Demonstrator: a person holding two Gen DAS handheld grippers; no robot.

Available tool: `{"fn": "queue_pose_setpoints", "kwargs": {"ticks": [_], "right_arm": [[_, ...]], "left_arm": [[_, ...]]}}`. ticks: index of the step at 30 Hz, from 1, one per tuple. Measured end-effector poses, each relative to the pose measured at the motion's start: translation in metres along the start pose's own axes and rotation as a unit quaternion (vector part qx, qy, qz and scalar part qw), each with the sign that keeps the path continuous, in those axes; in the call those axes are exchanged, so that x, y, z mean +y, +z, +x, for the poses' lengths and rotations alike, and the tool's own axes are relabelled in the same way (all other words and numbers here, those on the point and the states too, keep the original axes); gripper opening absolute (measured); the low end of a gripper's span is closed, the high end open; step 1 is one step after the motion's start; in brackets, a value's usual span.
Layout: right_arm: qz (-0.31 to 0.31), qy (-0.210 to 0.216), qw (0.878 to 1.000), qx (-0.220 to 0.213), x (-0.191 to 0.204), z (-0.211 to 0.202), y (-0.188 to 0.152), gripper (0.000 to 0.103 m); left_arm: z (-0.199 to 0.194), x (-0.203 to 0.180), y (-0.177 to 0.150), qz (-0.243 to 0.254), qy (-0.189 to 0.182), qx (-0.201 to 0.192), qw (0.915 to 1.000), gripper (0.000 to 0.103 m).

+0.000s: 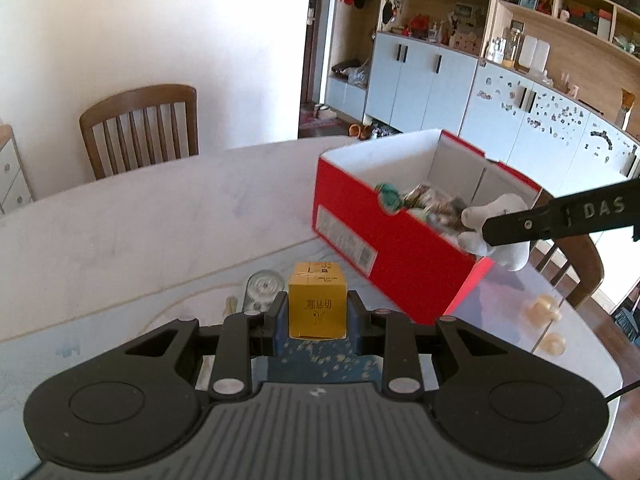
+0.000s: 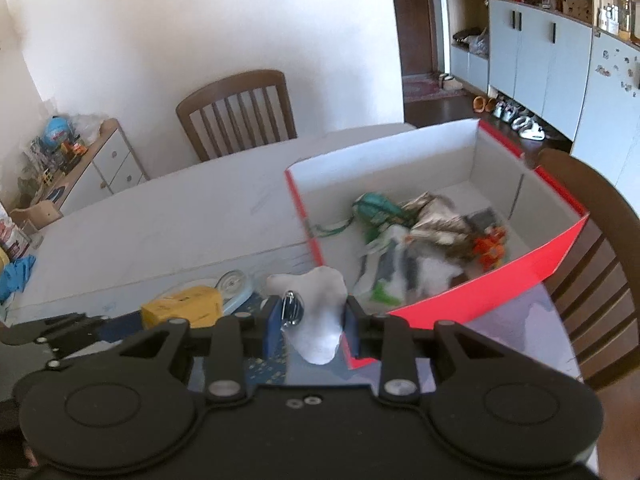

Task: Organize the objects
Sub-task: 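Carry the yellow box and white plush into the red box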

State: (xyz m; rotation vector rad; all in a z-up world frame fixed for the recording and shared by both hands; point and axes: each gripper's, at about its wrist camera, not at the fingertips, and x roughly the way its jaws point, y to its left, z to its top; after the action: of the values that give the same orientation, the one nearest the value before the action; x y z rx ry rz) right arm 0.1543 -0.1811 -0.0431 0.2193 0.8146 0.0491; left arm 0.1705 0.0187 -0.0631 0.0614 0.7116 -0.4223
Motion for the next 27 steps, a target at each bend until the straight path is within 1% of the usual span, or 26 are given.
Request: {"fn": "queue_pose_setpoints", "kwargs": {"ticks": [3,11,21,27], "right_arm": [[0.0,-0.002,1.0,-0.006,-0.013,-0.005,0.004,0.031],[0.001,-0.004,1.0,-0.021,-0.053,-0.013,0.022,0.031],[0.003,-0.011,1.0,-0.019,-0.11,0.0,0.043,0.031],[-0.002,-0.012,1.0,-0.008,-0.14,0.015,0.054,0.031]], "left_arm": [[-0.003,-0.01,0.01,-0.004,-0.005,-0.006,1.0,0.028],[-0.001,-0.047,0.037,0.011,-0.011,-0.024,0.9996,0.028],[0.028,-0.096,0.069,0.026,-0.014,-0.031,0.9991,0.028],[0.053,-0.12,0.08,0.031,-0.018,-0.024,0.9991,0.028]]}}
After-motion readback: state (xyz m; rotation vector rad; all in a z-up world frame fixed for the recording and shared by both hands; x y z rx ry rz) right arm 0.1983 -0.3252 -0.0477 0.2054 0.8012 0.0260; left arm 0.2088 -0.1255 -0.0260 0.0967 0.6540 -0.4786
